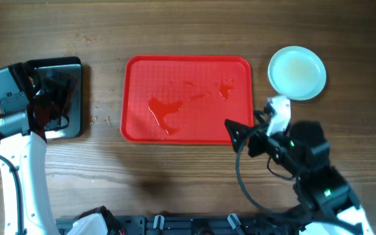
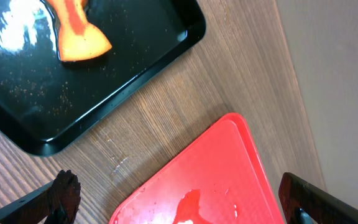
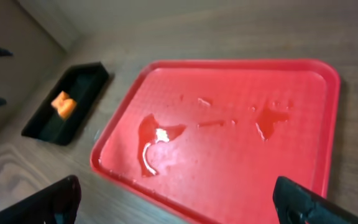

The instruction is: Clean dirty plates on tray and stack at the side

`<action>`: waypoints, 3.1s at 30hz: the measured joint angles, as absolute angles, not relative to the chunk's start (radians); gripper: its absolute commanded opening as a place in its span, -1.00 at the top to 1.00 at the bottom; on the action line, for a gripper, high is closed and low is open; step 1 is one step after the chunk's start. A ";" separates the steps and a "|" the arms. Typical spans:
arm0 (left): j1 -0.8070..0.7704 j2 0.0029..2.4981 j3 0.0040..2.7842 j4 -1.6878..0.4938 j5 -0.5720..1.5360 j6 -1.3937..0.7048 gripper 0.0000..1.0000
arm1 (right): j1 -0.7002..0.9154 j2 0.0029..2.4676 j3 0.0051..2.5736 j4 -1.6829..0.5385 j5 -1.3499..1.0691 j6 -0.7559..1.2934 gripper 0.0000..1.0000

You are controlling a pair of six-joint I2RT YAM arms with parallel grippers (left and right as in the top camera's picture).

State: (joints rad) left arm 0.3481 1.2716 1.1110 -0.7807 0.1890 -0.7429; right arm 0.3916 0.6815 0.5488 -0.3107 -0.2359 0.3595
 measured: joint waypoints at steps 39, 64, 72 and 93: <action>0.348 1.272 1.111 -0.781 0.189 -0.743 -1.00 | 0.006 0.019 0.007 0.022 -0.335 0.170 -1.00; 0.348 1.272 1.111 -0.782 0.189 -0.743 -1.00 | 0.005 0.019 0.007 -0.002 -0.096 0.008 -0.99; 0.348 1.272 1.111 -0.781 0.189 -0.743 -1.00 | 0.005 0.018 0.007 -0.002 -0.096 0.004 -0.99; 0.348 1.272 1.111 -0.781 0.189 -0.743 -1.00 | 0.005 0.017 0.006 -0.002 -0.096 0.001 -0.99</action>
